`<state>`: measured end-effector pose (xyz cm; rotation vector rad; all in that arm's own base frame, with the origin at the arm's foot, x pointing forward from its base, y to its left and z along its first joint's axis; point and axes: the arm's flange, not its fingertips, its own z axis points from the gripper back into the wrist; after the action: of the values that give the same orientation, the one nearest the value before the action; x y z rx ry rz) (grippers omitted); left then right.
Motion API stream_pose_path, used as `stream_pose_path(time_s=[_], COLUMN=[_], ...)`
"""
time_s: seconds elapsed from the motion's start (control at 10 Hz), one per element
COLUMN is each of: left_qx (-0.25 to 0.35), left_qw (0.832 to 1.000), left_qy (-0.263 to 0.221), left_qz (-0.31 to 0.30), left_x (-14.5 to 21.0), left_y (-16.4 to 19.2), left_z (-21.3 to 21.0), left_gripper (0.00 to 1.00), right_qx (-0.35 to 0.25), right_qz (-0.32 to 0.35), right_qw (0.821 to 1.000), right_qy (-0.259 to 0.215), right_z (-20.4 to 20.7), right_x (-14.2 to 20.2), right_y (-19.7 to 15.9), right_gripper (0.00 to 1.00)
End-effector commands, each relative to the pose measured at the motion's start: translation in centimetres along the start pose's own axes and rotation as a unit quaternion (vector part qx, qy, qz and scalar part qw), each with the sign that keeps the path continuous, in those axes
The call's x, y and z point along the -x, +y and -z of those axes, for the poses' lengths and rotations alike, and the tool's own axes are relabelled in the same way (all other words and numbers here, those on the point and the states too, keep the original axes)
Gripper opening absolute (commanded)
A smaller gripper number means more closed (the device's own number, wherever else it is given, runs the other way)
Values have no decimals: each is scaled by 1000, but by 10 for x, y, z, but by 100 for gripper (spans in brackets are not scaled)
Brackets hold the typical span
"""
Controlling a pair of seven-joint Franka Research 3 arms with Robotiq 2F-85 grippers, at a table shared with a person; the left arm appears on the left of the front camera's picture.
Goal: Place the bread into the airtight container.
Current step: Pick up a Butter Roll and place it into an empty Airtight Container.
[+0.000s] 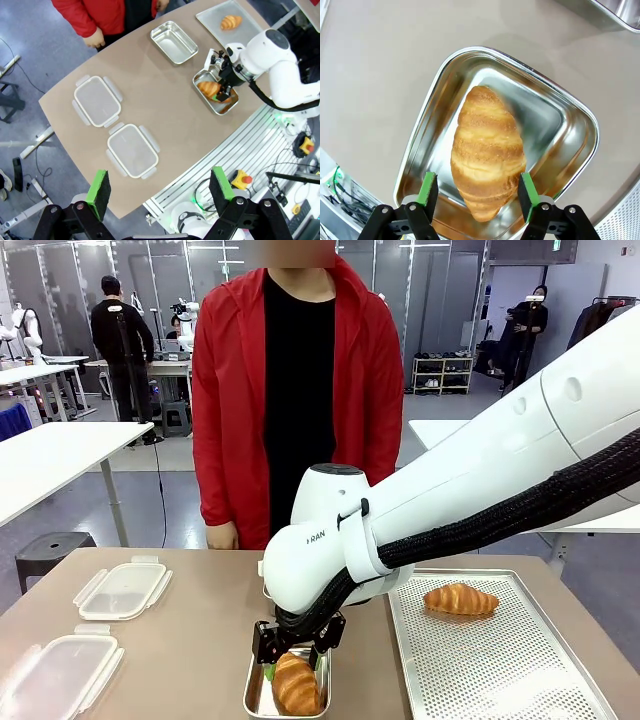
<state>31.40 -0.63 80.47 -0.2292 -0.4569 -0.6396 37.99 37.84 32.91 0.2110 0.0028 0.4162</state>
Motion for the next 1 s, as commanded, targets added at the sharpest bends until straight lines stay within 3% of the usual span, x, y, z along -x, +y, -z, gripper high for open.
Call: stream_pose_path(time_s=[0.0,0.2,0.3,0.7,0.9], left_qx=[5,5,5,5,5], left_qw=[1000,1000,1000,1000,1000], left_qy=[2,2,2,2,2], left_qz=[4,4,4,4,4], left_x=[1,1,1,1,1], left_y=[-1,-1,-1,-1,-1], left_z=[-2,-2,-2,-2,-2], left_gripper=[100,100,100,100,100], right_qx=[0,0,17,36,60], right_qz=[0,0,17,-10,-72], right_qw=[1000,1000,999,998,993], right_qy=[1,0,-36,-57,-77], right_z=[1,0,-39,-177,-244], right_x=[0,0,2,50,83], right_y=[1,0,-1,-4,-21], right_gripper=[80,81,81,81,81])
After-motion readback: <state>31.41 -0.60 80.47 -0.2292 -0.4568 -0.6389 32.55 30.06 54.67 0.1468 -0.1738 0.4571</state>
